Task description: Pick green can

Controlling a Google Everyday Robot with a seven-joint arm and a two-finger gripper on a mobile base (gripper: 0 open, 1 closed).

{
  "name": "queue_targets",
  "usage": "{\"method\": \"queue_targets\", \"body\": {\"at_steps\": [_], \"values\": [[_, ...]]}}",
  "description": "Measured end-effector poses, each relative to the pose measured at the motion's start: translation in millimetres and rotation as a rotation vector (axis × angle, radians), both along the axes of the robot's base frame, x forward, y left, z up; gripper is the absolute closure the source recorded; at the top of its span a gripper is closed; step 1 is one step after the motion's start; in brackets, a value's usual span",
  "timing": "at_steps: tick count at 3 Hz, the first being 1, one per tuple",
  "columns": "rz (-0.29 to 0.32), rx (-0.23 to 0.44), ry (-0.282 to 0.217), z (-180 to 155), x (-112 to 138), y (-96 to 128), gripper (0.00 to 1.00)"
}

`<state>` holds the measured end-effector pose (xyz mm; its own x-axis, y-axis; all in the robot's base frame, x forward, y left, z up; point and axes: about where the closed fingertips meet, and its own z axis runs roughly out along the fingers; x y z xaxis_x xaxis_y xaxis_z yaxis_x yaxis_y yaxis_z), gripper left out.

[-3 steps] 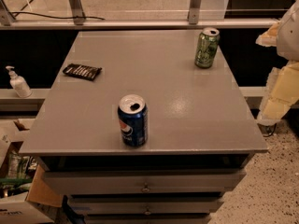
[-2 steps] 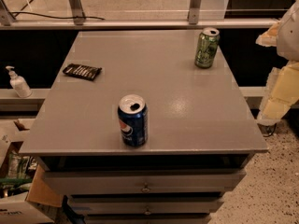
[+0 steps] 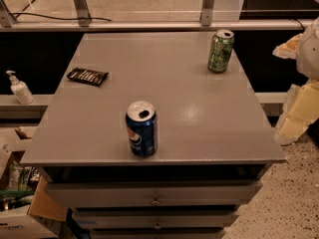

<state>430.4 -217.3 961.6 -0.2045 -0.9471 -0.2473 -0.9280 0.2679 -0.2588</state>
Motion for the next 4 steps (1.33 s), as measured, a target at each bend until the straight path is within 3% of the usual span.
{"method": "queue_targets", "body": {"at_steps": [1, 2, 4], "values": [[-0.11, 0.087, 0.007, -27, 22, -18, 0.0], [-0.275, 0.229, -0.066, -51, 91, -29, 0.0], [-0.435, 0.433, -0.217, -58, 186, -33, 0.0]]}}
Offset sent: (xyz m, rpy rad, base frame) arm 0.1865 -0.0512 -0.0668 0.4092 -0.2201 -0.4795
